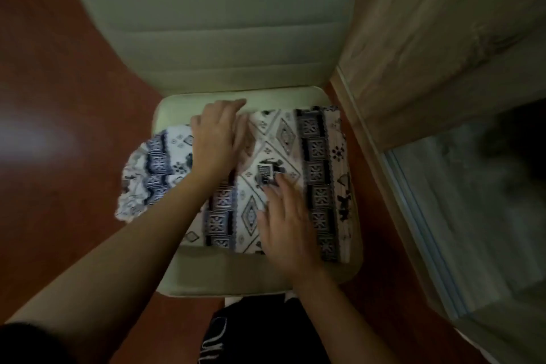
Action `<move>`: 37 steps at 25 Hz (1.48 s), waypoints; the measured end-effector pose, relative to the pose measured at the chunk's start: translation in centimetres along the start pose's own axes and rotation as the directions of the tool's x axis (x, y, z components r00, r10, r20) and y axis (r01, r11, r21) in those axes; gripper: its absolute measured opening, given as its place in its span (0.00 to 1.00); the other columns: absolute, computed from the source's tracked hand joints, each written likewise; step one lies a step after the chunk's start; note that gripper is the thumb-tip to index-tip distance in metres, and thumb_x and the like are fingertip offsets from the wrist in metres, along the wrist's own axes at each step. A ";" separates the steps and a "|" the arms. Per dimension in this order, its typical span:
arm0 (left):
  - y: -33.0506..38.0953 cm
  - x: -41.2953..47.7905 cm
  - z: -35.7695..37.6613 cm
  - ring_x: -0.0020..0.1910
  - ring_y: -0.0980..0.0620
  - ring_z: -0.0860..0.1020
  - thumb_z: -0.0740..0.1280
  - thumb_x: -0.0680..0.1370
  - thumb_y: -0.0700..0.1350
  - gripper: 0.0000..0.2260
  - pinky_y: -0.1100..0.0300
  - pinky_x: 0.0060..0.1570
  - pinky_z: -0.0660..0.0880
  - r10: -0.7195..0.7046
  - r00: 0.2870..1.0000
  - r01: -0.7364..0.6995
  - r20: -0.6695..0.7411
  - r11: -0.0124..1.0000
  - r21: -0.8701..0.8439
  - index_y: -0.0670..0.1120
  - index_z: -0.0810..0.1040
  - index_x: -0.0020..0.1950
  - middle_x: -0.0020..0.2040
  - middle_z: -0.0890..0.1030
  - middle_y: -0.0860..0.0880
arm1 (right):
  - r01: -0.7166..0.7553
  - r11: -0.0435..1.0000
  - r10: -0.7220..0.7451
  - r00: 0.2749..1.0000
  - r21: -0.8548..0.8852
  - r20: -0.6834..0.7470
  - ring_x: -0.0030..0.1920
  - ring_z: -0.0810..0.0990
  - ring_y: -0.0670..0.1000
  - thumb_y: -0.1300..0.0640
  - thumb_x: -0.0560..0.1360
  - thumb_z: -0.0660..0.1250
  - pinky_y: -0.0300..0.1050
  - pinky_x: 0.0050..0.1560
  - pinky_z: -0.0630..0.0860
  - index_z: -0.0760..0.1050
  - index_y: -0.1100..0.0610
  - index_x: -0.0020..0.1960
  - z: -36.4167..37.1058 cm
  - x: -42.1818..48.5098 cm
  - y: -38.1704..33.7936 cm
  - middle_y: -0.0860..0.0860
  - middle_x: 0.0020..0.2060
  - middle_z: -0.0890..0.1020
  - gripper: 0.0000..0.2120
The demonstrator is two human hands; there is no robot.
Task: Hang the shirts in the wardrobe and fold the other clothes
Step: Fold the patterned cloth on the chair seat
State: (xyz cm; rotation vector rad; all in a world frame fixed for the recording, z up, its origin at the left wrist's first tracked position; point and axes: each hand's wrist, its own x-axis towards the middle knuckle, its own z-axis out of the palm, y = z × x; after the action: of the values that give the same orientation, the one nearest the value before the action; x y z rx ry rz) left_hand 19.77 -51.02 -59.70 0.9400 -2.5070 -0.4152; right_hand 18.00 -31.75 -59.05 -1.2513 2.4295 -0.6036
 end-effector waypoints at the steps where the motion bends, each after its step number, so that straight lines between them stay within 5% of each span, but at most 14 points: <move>1: -2.3 -1.1 -2.0 0.51 0.44 0.74 0.59 0.80 0.45 0.13 0.52 0.49 0.66 -0.140 0.989 0.137 -0.038 0.988 -0.067 0.41 0.76 0.60 0.51 0.79 0.41 | 0.066 0.997 -0.064 0.997 -0.035 0.044 0.67 0.71 0.58 0.49 0.78 0.52 0.53 0.62 0.71 0.71 0.59 0.65 0.5 0.8 -2.1 0.58 0.67 0.71 0.22; 4: -9.1 -5.5 -5.9 0.59 0.40 0.72 0.59 0.80 0.44 0.15 0.53 0.58 0.65 -0.550 0.835 0.543 -0.026 0.830 -0.124 0.37 0.73 0.63 0.58 0.76 0.36 | 0.279 0.952 -0.259 0.953 -0.123 0.159 0.69 0.69 0.56 0.47 0.77 0.51 0.53 0.64 0.68 0.69 0.60 0.68 2.8 2.4 -6.6 0.57 0.69 0.70 0.25; 7: -15.5 -10.6 -6.5 0.67 0.37 0.66 0.57 0.80 0.56 0.26 0.49 0.68 0.60 -0.848 0.500 0.861 0.177 0.509 0.007 0.38 0.66 0.70 0.67 0.70 0.35 | 0.411 0.895 -0.364 0.898 -0.175 0.247 0.71 0.65 0.56 0.46 0.77 0.50 0.55 0.66 0.66 0.66 0.61 0.70 6.6 3.7 -8.0 0.57 0.71 0.67 0.27; 10: -18.3 -13.4 -5.8 0.64 0.39 0.72 0.56 0.70 0.73 0.43 0.41 0.65 0.68 -0.793 0.197 0.972 0.577 0.082 -0.220 0.42 0.62 0.72 0.68 0.71 0.39 | 0.453 0.849 -0.354 0.870 -0.272 0.343 0.73 0.58 0.57 0.42 0.80 0.44 0.56 0.70 0.61 0.58 0.60 0.73 9.0 3.9 -6.9 0.56 0.74 0.60 0.29; 12: -19.1 -14.6 -5.3 0.57 0.41 0.79 0.64 0.70 0.69 0.37 0.43 0.59 0.74 -0.584 0.202 0.922 0.786 -0.156 -0.353 0.42 0.69 0.67 0.63 0.77 0.39 | 0.464 0.830 -0.345 0.863 -0.309 0.369 0.74 0.55 0.56 0.42 0.80 0.42 0.55 0.72 0.55 0.55 0.60 0.74 10.5 3.8 -6.5 0.56 0.74 0.57 0.30; 14: -19.4 -15.1 -5.4 0.57 0.42 0.80 0.68 0.72 0.59 0.27 0.46 0.59 0.75 -0.492 0.249 0.884 0.834 -0.235 -0.403 0.42 0.74 0.63 0.59 0.80 0.40 | 0.468 0.828 -0.351 0.862 -0.308 0.367 0.75 0.52 0.55 0.42 0.80 0.40 0.53 0.75 0.49 0.51 0.59 0.75 10.7 3.5 -6.1 0.56 0.75 0.54 0.30; 17: -21.0 -16.0 -6.6 0.54 0.43 0.81 0.77 0.64 0.53 0.28 0.48 0.60 0.75 -0.390 0.228 0.862 0.892 -0.345 -0.372 0.40 0.78 0.58 0.54 0.82 0.40 | 0.482 0.823 -0.361 0.852 -0.299 0.379 0.75 0.48 0.54 0.42 0.80 0.39 0.50 0.72 0.43 0.49 0.60 0.75 11.3 4.0 -6.0 0.56 0.75 0.53 0.30; 20: -21.4 -15.8 -8.5 0.43 0.47 0.82 0.76 0.63 0.48 0.20 0.51 0.52 0.77 -0.459 0.179 0.890 0.870 -0.301 -0.342 0.43 0.79 0.51 0.46 0.84 0.44 | 0.462 0.844 -0.321 0.842 -0.273 0.434 0.75 0.44 0.53 0.42 0.80 0.37 0.49 0.73 0.41 0.46 0.59 0.75 10.9 4.1 -6.4 0.55 0.76 0.49 0.30; 22: -20.4 -14.3 -10.5 0.39 0.47 0.82 0.73 0.65 0.43 0.17 0.56 0.41 0.80 -0.529 0.220 0.880 0.820 -0.255 -0.401 0.40 0.77 0.51 0.42 0.85 0.44 | 0.409 0.904 -0.309 0.828 -0.128 0.467 0.75 0.36 0.50 0.42 0.80 0.40 0.48 0.74 0.36 0.41 0.55 0.76 10.1 4.3 -7.1 0.51 0.76 0.40 0.29; 24: -18.4 -12.2 -12.9 0.42 0.47 0.81 0.73 0.63 0.39 0.19 0.58 0.40 0.76 -0.630 0.337 0.856 0.700 -0.104 -0.506 0.37 0.76 0.51 0.43 0.83 0.43 | 0.046 0.964 -0.191 0.806 0.263 0.561 0.76 0.42 0.47 0.44 0.81 0.46 0.44 0.72 0.43 0.46 0.51 0.76 7.6 5.3 -8.1 0.47 0.76 0.45 0.27; 27: -12.9 -9.1 -16.5 0.35 0.53 0.79 0.72 0.66 0.32 0.15 0.61 0.35 0.75 -0.697 0.520 0.803 0.493 0.202 -0.561 0.43 0.78 0.49 0.42 0.82 0.45 | -0.535 0.533 0.039 0.789 0.656 0.613 0.71 0.63 0.50 0.38 0.76 0.46 0.44 0.67 0.58 0.58 0.52 0.74 3.2 7.6 -9.2 0.50 0.73 0.63 0.31; 30: -5.4 -7.5 -18.1 0.34 0.62 0.79 0.72 0.67 0.34 0.19 0.65 0.36 0.76 -0.691 0.671 0.728 0.269 0.545 -0.417 0.52 0.77 0.52 0.41 0.81 0.56 | -0.605 0.235 0.008 0.784 0.760 0.621 0.64 0.75 0.51 0.28 0.67 0.48 0.44 0.64 0.68 0.65 0.56 0.69 -1.8 9.0 -8.6 0.55 0.66 0.73 0.43; 33: 2.3 -7.2 -16.9 0.37 0.56 0.80 0.73 0.67 0.40 0.19 0.62 0.37 0.76 -0.643 0.757 0.648 0.120 0.711 -0.273 0.53 0.68 0.51 0.40 0.78 0.57 | -0.527 0.310 -0.051 0.822 0.791 0.567 0.56 0.80 0.47 0.19 0.49 0.58 0.41 0.56 0.75 0.71 0.46 0.60 -6.8 10.0 -7.7 0.45 0.55 0.80 0.47; 37: 9.0 -9.7 -9.7 0.40 0.44 0.82 0.72 0.70 0.43 0.20 0.57 0.33 0.74 -0.398 0.904 0.421 0.157 0.893 -0.158 0.42 0.69 0.59 0.48 0.82 0.45 | -0.363 0.745 0.089 0.886 0.560 0.455 0.63 0.73 0.49 0.30 0.61 0.67 0.50 0.64 0.69 0.66 0.48 0.69 -9.9 10.3 -3.9 0.47 0.64 0.74 0.41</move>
State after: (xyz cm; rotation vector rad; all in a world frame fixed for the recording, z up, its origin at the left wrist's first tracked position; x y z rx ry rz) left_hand 26.15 -39.09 -50.35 1.4062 -2.3074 -0.8495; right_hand 10.21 -40.24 -49.71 -0.6804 1.7578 -0.8912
